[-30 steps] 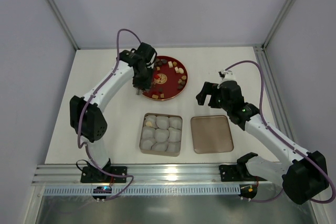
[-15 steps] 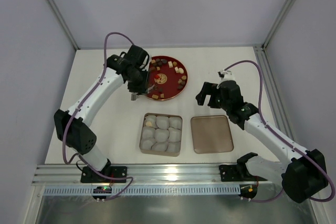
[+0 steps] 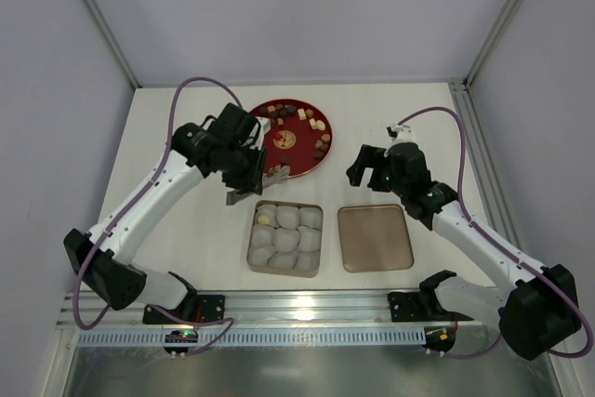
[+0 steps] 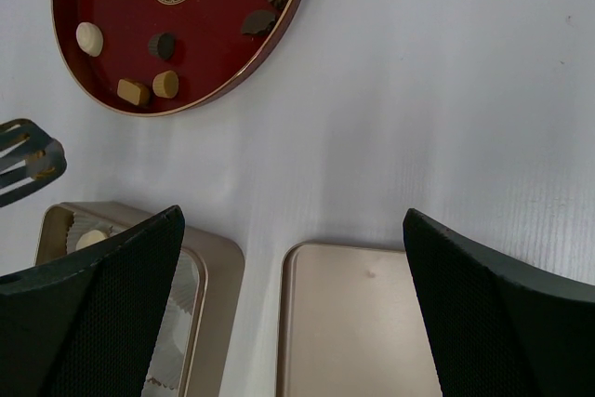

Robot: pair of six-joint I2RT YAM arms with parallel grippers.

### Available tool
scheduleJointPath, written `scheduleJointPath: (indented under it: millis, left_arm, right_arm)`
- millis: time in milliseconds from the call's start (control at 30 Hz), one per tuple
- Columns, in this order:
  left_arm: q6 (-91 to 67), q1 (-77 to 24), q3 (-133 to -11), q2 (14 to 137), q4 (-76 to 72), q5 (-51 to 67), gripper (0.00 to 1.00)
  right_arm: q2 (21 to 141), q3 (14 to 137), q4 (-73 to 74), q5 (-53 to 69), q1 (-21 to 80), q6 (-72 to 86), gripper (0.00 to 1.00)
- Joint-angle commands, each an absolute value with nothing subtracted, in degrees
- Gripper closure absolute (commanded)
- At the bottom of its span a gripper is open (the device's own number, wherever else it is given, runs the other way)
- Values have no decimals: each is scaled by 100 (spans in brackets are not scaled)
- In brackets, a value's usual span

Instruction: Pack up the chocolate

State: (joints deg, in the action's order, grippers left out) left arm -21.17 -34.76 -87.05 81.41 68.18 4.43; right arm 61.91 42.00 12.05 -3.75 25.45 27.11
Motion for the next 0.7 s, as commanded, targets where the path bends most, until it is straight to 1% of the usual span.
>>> scheduleJointPath:
  millis: [0, 333, 667]
  left_arm:
    - [-2338, -3752, -8430, 7761, 6891, 545, 76]
    - [-2865, -4578, -7550, 7242, 6662, 404, 76]
    - [-2918, -4667, -7128, 7295, 6320, 273, 75]
  right_arm:
    - [6196, 4280, 993, -466, 2593, 2760, 0]
    - [6179, 4228, 1011, -571, 2610, 2769, 0]
    - [6196, 4254, 1046, -580, 2610, 2751, 0]
